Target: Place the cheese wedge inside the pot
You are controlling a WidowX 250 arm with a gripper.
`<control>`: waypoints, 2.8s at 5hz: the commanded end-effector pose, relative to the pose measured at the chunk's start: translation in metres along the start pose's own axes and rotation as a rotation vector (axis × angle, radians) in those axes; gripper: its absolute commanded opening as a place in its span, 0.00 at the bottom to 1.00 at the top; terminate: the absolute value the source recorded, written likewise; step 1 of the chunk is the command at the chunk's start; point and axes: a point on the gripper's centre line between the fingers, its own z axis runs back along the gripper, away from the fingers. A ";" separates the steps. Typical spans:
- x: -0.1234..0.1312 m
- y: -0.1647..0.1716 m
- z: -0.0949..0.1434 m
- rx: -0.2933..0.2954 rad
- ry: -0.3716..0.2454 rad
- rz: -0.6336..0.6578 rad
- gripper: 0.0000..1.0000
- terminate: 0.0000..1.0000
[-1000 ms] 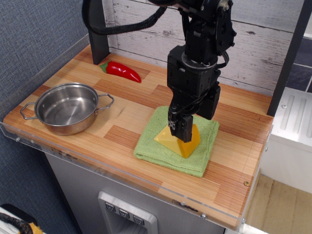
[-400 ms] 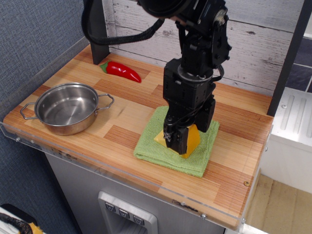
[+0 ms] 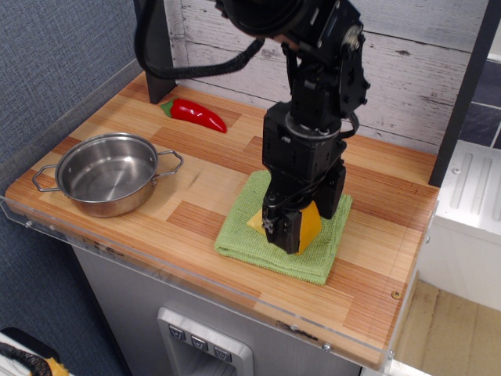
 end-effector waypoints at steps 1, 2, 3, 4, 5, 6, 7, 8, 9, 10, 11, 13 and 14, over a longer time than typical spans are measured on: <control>0.007 -0.012 -0.001 -0.019 -0.019 -0.016 1.00 0.00; 0.009 -0.010 0.004 -0.057 0.009 -0.011 0.00 0.00; 0.013 -0.011 0.013 -0.068 0.020 -0.012 0.00 0.00; 0.016 -0.011 0.028 -0.083 0.028 -0.007 0.00 0.00; 0.021 -0.013 0.048 -0.126 0.026 -0.018 0.00 0.00; 0.042 -0.004 0.058 -0.134 0.028 -0.132 0.00 0.00; 0.072 0.015 0.071 -0.166 0.055 -0.160 0.00 0.00; 0.095 0.023 0.074 -0.134 0.026 -0.184 0.00 0.00; 0.122 0.031 0.066 -0.119 0.037 -0.232 0.00 0.00; 0.147 0.037 0.062 -0.056 -0.015 -0.242 0.00 0.00; 0.169 0.045 0.053 -0.016 -0.022 -0.243 0.00 0.00; 0.187 0.066 0.035 0.055 -0.029 -0.256 0.00 0.00; 0.191 0.075 0.030 0.043 -0.024 -0.244 0.00 0.00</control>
